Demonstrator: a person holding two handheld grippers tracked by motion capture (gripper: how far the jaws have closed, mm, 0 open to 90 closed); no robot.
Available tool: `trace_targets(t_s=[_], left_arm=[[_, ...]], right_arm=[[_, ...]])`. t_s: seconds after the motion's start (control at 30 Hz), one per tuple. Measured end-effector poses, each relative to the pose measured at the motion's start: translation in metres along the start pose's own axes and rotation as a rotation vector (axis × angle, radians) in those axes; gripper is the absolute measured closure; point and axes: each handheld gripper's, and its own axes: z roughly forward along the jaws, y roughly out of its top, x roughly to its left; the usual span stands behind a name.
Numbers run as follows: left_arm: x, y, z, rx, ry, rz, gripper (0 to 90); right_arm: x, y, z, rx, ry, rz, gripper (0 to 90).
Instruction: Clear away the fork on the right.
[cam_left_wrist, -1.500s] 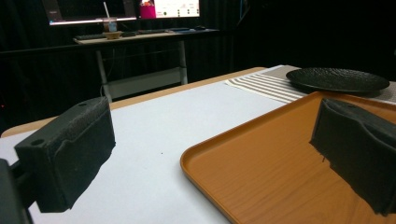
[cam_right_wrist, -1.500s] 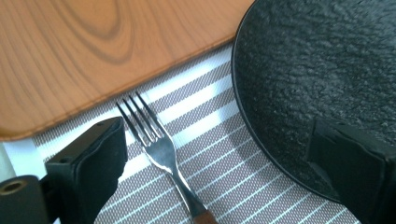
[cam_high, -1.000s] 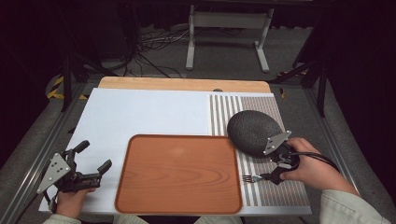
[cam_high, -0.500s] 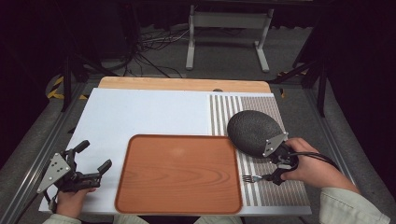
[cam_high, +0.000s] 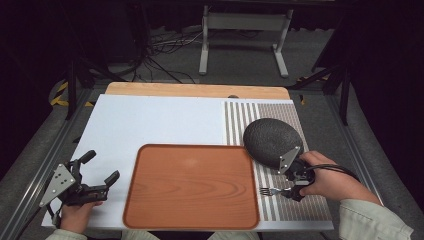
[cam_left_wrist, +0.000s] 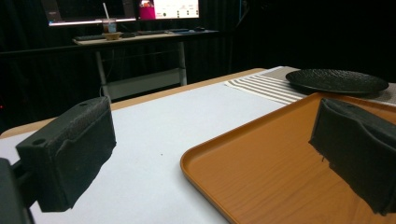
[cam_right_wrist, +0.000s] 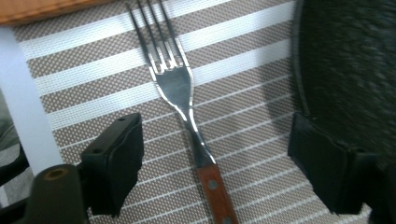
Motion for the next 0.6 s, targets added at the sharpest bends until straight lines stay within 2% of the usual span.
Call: trace_targets(t_s=[0.13,0.23,0.3,0.6], left_arm=[[0.0,0.0,0.0,0.0,0.001,-0.002,0.8],[0.0,0.0,0.0,0.0,0.0,-0.001,0.8],[0.0,0.0,0.0,0.0,0.0,0.0,0.8],[0.0,0.0,0.0,0.001,-0.001,-0.002,0.8]], right_arm=[[0.0,0.0,0.005,0.043,0.01,-0.073,31.4],[-0.001,-0.001,0.007,0.081,0.023,-0.102,39.4],[-0.001,-0.002,0.008,0.115,0.029,-0.103,42.4],[-0.002,-0.002,0.014,0.183,0.057,-0.152,56.0]])
